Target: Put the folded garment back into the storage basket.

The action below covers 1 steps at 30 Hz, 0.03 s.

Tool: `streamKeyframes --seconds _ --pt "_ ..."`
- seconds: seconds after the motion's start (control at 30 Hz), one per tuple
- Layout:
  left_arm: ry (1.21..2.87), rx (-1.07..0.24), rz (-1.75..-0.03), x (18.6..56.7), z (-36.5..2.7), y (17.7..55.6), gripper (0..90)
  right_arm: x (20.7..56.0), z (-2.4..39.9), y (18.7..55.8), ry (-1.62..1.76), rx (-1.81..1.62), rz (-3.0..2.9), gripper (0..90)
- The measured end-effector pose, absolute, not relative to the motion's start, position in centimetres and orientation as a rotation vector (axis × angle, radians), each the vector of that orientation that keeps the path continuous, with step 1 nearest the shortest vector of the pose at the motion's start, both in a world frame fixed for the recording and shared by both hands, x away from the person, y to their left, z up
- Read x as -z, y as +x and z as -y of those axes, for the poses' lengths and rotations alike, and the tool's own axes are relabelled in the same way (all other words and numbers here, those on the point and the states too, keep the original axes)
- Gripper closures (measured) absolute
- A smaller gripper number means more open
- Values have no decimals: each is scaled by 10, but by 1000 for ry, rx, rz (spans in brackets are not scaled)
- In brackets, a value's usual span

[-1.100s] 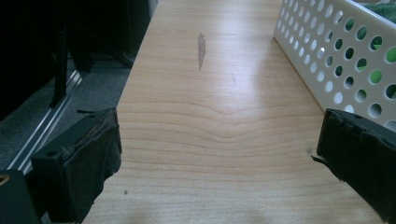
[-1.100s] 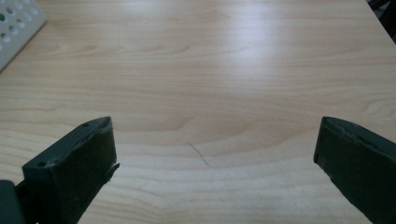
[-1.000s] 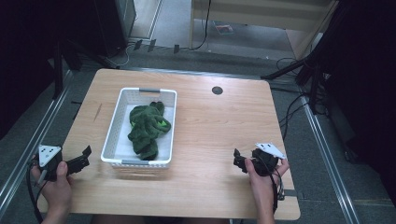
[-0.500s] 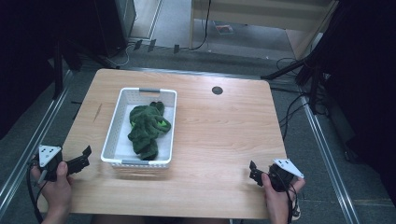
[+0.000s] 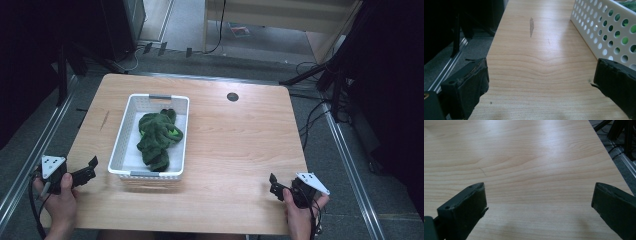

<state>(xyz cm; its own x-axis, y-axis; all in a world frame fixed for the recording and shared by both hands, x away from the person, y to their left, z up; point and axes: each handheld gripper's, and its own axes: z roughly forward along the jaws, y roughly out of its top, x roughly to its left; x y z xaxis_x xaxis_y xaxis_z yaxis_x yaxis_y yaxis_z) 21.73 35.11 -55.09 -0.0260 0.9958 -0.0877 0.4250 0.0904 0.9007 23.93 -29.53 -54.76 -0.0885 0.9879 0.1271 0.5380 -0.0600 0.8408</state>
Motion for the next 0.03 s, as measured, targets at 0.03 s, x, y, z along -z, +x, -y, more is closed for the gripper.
streamKeyframes --seconds 0.03 --pt "1445 -902 -1572 551 -351 217 8 547 296 239 1641 -1059 -1651 18"
